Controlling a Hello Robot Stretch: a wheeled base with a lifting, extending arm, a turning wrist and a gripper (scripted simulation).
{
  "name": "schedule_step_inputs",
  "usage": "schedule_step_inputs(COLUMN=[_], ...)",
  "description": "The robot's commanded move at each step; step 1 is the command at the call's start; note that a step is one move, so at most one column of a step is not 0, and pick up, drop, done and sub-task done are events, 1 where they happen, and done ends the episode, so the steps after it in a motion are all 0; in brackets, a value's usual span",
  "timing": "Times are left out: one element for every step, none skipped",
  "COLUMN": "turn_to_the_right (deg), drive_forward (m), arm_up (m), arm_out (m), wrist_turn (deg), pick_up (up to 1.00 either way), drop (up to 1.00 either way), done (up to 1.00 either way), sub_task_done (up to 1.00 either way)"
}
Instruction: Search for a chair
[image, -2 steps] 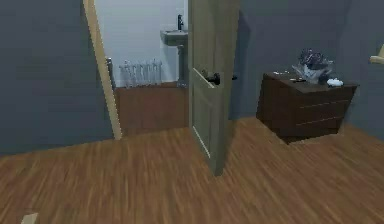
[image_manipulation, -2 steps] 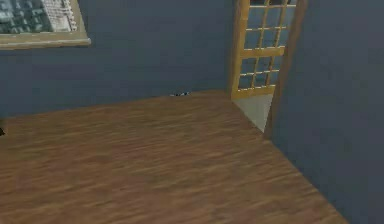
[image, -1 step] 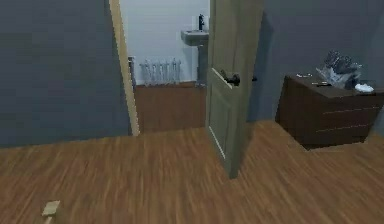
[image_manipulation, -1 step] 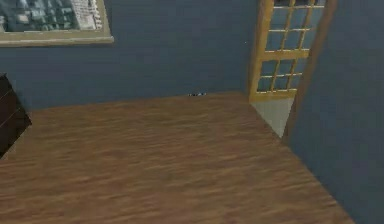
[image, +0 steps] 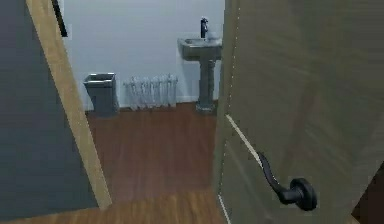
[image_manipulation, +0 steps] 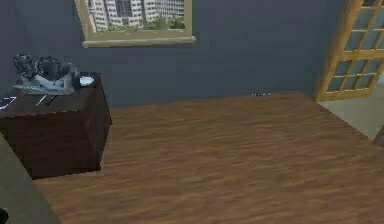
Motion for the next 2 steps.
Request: schedule_step_inputs(turn_to_the_right=[-3.0,0.0], drive_forward=[0.00,1.00], arm_up=[0.00,0.00], arm_out=[0.00,0.00], wrist_turn=[0.0,0.0], pick_up=[0.00,0.00], drop=[0.00,0.00], done=[0.00,0.00], sub_task_done=[0.00,0.00])
